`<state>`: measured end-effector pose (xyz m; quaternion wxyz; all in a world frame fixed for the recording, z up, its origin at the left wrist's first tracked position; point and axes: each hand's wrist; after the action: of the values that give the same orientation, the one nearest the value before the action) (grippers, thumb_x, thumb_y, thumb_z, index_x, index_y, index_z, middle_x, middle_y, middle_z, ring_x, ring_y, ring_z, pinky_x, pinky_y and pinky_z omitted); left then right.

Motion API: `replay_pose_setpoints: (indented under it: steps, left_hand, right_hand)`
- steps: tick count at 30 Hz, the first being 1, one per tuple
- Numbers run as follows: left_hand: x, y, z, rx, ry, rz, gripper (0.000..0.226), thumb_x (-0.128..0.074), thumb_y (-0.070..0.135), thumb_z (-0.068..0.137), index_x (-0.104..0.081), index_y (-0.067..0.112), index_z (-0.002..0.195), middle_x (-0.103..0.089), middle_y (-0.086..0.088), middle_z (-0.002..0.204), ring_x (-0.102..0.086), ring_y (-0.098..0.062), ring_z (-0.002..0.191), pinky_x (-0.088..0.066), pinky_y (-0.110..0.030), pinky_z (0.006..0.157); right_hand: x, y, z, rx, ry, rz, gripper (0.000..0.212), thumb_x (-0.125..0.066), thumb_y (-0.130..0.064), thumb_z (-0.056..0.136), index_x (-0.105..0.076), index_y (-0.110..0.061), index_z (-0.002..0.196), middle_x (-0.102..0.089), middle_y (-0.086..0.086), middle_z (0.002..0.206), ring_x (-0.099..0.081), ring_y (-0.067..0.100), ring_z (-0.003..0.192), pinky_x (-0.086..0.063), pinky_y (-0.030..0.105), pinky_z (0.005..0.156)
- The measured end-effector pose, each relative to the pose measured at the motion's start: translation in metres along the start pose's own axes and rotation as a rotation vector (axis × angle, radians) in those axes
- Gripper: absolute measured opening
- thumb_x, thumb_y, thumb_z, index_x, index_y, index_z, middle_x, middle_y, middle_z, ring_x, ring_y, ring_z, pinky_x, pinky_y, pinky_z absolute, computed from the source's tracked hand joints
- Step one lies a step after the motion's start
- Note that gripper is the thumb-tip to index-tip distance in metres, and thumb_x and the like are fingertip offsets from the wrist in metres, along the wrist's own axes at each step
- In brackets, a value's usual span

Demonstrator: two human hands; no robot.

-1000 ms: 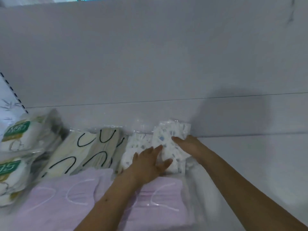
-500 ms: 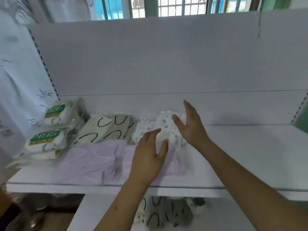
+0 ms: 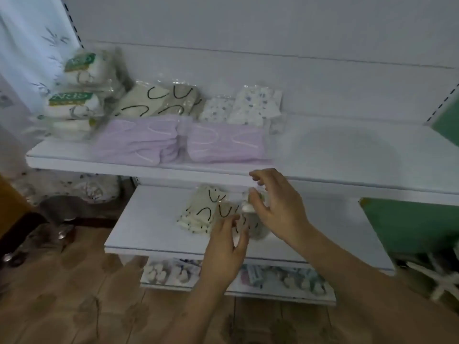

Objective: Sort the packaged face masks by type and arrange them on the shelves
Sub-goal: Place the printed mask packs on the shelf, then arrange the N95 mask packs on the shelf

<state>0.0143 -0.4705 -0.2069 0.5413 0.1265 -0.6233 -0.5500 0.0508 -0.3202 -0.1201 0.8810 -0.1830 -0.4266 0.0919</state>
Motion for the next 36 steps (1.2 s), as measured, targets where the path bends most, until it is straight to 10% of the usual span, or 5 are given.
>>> replay_pose_setpoints:
  steps: [12, 24, 32, 36]
  left_hand:
    - [-0.124, -0.129, 0.006, 0.427, -0.192, 0.223, 0.05, -0.059, 0.027, 0.098, -0.047, 0.009, 0.143, -0.051, -0.02, 0.134, -0.055, -0.038, 0.117, -0.046, -0.04, 0.094]
    - [-0.241, -0.219, 0.061, 0.468, -0.014, 0.103, 0.038, -0.052, 0.016, 0.097, -0.055, 0.014, 0.134, -0.054, -0.011, 0.133, -0.057, -0.025, 0.117, -0.047, -0.035, 0.1]
    - [-0.279, -0.193, 0.084, 0.654, 0.137, -0.542, 0.016, -0.056, 0.023, 0.098, -0.063, 0.014, 0.11, -0.07, -0.011, 0.111, -0.07, -0.027, 0.103, -0.057, -0.037, 0.094]
    - [-0.281, -0.181, 0.104, 0.791, -0.04, -0.949, 0.038, -0.063, 0.05, 0.093, -0.065, 0.015, 0.107, -0.07, -0.013, 0.118, -0.072, -0.029, 0.102, -0.059, -0.039, 0.09]
  right_hand:
    - [-0.156, 0.2, -0.101, -0.603, -0.622, 0.055, 0.075, -0.068, -0.037, 0.087, -0.032, -0.01, 0.148, -0.039, 0.018, 0.145, -0.043, 0.033, 0.131, -0.039, 0.038, 0.106]
    - [-0.281, 0.388, -0.093, -0.728, -0.681, -0.272, 0.138, -0.073, -0.074, 0.06, 0.015, -0.026, 0.154, 0.001, 0.017, 0.162, -0.013, 0.043, 0.146, -0.019, 0.058, 0.116]
    - [-0.253, 0.383, -0.113, -0.919, -0.213, 0.043, 0.101, -0.07, -0.058, 0.074, -0.026, -0.011, 0.152, -0.039, 0.014, 0.147, -0.046, 0.03, 0.132, -0.041, 0.032, 0.105]
    - [-0.238, 0.337, -0.154, -0.557, -0.138, 0.141, 0.088, -0.071, -0.054, 0.076, -0.038, -0.013, 0.146, -0.046, 0.012, 0.137, -0.049, 0.024, 0.122, -0.041, 0.027, 0.097]
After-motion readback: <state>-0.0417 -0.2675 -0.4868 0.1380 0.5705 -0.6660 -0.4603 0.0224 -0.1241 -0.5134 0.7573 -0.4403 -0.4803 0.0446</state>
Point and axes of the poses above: each hand's wrist, its own z-axis towards the middle knuckle, its own x-axis out of the back of the hand, y = z × x
